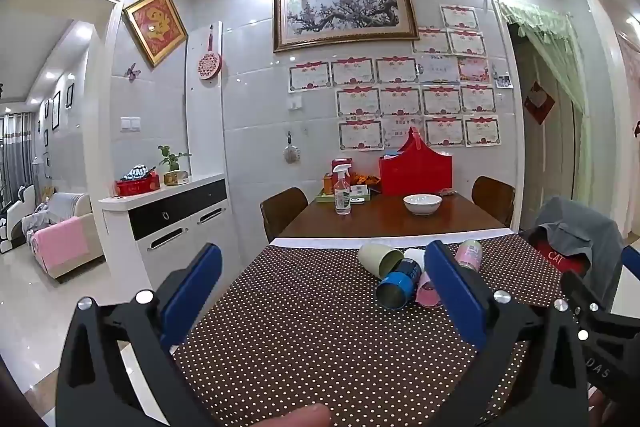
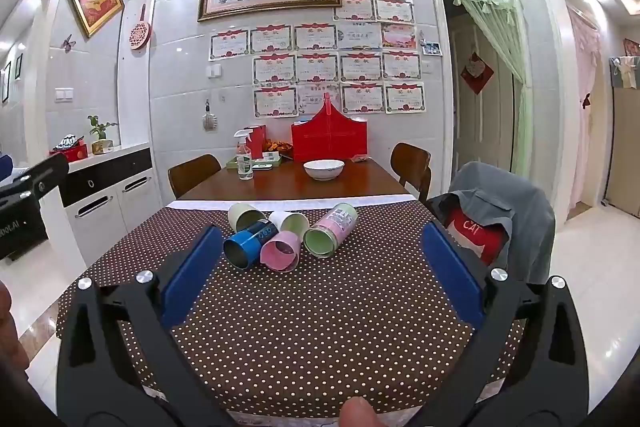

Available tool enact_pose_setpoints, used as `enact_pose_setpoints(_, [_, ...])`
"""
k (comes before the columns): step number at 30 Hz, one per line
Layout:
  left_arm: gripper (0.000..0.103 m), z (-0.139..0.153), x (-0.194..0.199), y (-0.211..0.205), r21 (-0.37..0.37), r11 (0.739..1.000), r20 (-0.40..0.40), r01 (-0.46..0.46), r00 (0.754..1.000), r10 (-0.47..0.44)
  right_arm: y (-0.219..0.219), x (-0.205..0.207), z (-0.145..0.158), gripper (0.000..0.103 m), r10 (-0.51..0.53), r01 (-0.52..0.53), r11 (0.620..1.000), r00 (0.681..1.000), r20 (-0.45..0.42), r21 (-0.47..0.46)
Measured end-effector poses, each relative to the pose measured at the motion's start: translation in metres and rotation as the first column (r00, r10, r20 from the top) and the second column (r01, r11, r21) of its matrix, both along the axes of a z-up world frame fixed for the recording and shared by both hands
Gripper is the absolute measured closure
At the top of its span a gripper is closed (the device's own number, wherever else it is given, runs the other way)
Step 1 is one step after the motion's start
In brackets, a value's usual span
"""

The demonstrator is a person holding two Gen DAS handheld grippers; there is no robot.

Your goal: Flip cup upside down

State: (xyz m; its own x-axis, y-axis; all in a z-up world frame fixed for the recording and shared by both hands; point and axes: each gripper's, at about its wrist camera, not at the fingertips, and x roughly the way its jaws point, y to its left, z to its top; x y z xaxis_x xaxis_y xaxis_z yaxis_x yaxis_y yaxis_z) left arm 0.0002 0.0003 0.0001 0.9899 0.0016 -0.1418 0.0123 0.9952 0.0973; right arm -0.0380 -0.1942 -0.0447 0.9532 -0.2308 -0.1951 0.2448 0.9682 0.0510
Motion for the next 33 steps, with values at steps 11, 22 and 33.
enact_pose_setpoints(11, [0.004, 0.003, 0.001, 0.017, -0.021, 1.0, -0.003, -0.008, 1.0, 0.008, 0.003, 0.005, 0.011, 0.005, 0.008, -0.008, 1.0, 1.0, 0.015, 0.001])
enact_pose_setpoints(22, [0.004, 0.004, 0.005, 0.013, -0.036, 0.999, -0.015, 0.005, 1.0, -0.005, 0.003, 0.008, 0.014, 0.005, 0.007, -0.007, 1.0, 1.0, 0.018, -0.014])
enact_pose_setpoints(33, [0.004, 0.003, 0.004, 0.009, -0.035, 0.999, -0.005, 0.0, 1.0, 0.0, 0.006, 0.005, 0.017, 0.005, 0.004, -0.003, 1.0, 1.0, 0.028, -0.027])
